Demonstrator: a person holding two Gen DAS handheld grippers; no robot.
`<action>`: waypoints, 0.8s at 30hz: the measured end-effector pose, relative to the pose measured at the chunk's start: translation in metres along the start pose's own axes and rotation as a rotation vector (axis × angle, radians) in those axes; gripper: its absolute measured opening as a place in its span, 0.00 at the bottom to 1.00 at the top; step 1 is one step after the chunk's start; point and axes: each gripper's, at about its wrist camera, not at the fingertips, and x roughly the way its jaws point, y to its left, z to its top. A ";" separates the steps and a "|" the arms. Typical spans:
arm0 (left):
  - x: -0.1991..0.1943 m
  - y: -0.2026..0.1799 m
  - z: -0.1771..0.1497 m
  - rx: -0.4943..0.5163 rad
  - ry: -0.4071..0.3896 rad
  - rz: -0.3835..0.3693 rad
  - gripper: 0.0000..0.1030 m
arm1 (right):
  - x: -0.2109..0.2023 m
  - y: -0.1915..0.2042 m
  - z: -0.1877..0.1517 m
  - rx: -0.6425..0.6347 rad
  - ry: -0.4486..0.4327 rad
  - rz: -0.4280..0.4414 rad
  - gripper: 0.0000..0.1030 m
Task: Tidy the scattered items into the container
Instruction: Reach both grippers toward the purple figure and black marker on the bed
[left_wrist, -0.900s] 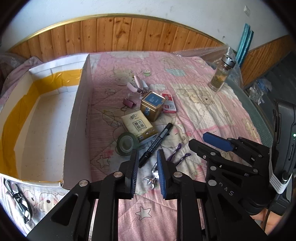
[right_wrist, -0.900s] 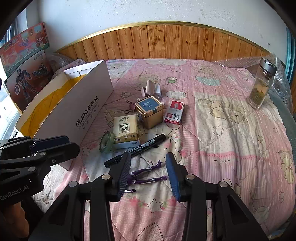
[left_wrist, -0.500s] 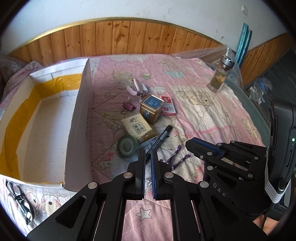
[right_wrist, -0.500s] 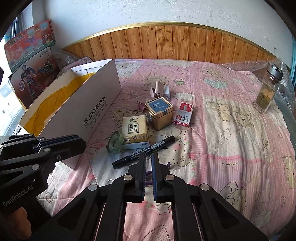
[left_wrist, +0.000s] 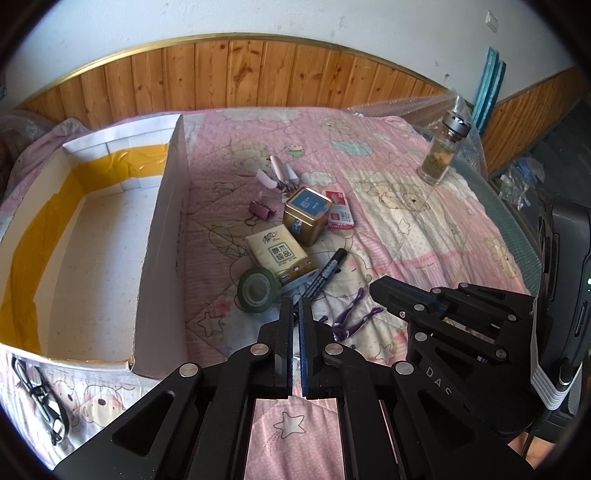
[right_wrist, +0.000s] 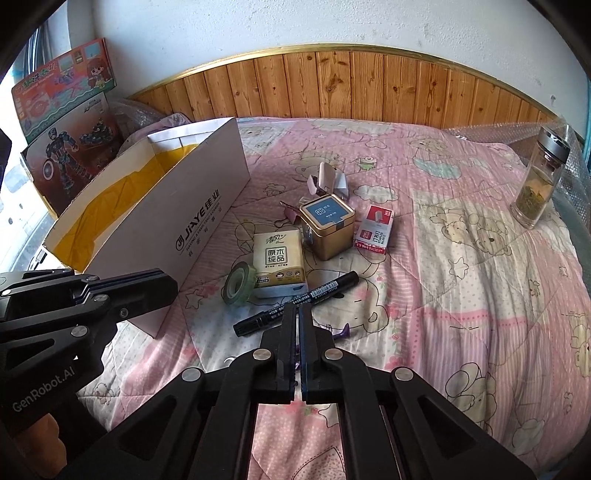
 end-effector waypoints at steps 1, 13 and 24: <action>0.000 0.000 0.000 0.000 -0.001 -0.001 0.03 | 0.000 0.000 0.000 0.001 0.002 0.003 0.02; 0.004 -0.003 -0.002 -0.007 0.011 -0.020 0.42 | 0.005 -0.011 0.000 0.056 0.025 -0.001 0.41; 0.010 -0.002 -0.005 -0.005 0.041 -0.013 0.49 | 0.011 -0.021 -0.003 0.099 0.059 0.016 0.45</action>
